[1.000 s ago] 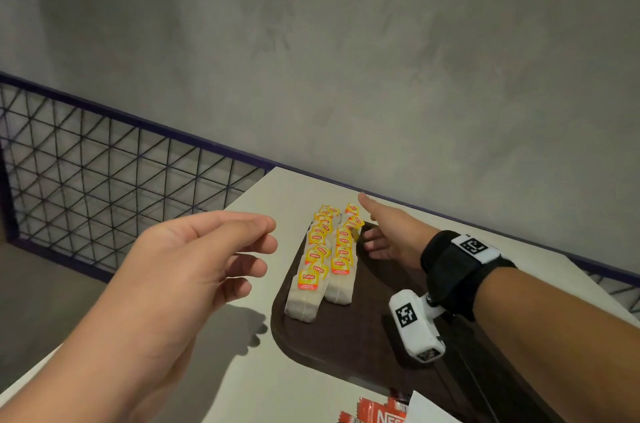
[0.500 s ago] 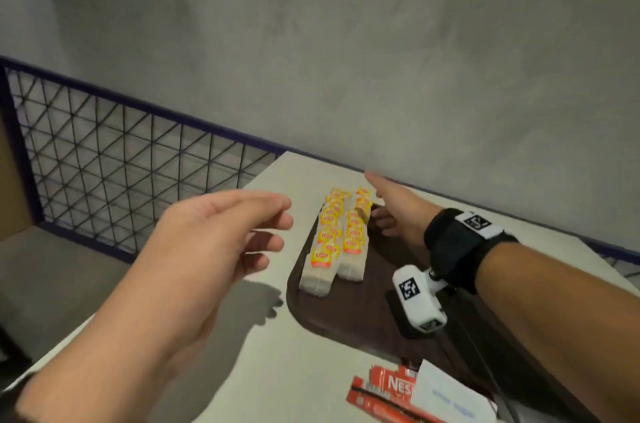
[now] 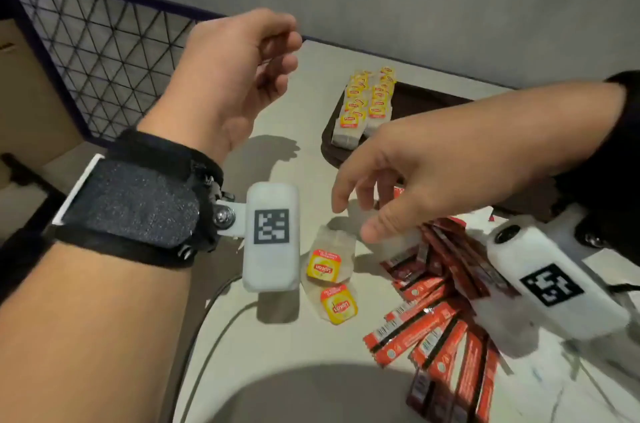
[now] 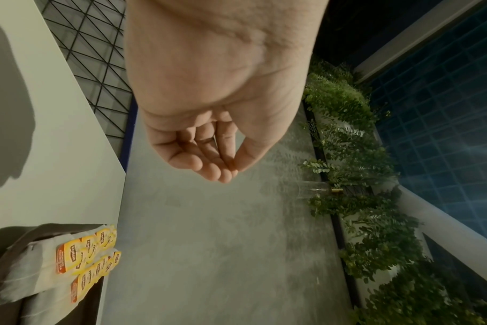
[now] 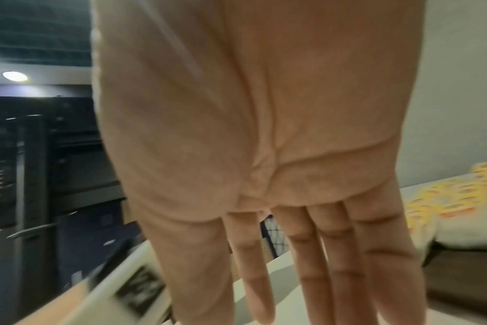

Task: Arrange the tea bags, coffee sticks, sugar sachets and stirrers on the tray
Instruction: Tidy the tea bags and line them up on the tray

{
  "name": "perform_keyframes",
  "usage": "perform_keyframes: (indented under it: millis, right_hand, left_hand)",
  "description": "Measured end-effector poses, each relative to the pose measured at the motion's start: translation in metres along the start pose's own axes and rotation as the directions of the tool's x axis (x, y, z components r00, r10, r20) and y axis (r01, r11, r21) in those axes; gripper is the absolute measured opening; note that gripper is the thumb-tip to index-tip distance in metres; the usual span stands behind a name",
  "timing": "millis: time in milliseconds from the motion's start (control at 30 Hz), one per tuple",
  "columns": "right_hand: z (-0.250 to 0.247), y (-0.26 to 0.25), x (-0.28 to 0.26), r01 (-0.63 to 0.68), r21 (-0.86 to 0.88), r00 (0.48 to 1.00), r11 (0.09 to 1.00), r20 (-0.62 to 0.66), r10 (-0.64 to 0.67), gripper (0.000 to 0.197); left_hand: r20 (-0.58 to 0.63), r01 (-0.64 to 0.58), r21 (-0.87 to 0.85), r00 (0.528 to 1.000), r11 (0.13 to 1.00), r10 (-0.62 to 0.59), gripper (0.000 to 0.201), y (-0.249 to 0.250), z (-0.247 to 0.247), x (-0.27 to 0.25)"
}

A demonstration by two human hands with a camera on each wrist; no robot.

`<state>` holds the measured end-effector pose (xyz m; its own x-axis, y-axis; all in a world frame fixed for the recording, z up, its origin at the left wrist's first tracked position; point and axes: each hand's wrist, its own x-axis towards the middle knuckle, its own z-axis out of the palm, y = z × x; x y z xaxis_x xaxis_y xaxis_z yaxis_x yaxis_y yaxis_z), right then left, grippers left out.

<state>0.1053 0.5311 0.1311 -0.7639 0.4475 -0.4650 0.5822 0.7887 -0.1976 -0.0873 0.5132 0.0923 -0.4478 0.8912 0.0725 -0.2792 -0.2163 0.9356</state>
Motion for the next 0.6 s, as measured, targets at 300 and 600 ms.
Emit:
perform_keyframes:
  millis: [300,600]
  right_hand:
    - [0.060,-0.048,-0.002,0.035,-0.249,0.991,0.968,-0.115,-0.065,0.065]
    - [0.078,-0.047,-0.009,0.028,-0.254,0.971,0.967,-0.221,-0.086,0.014]
  left_hand:
    - [-0.009,0.001,0.022,1.000,1.000,-0.001,0.005,-0.004,-0.005,-0.001]
    - [-0.015,-0.007,0.019,1.000,1.000,0.008,0.014,-0.003,-0.003,0.002]
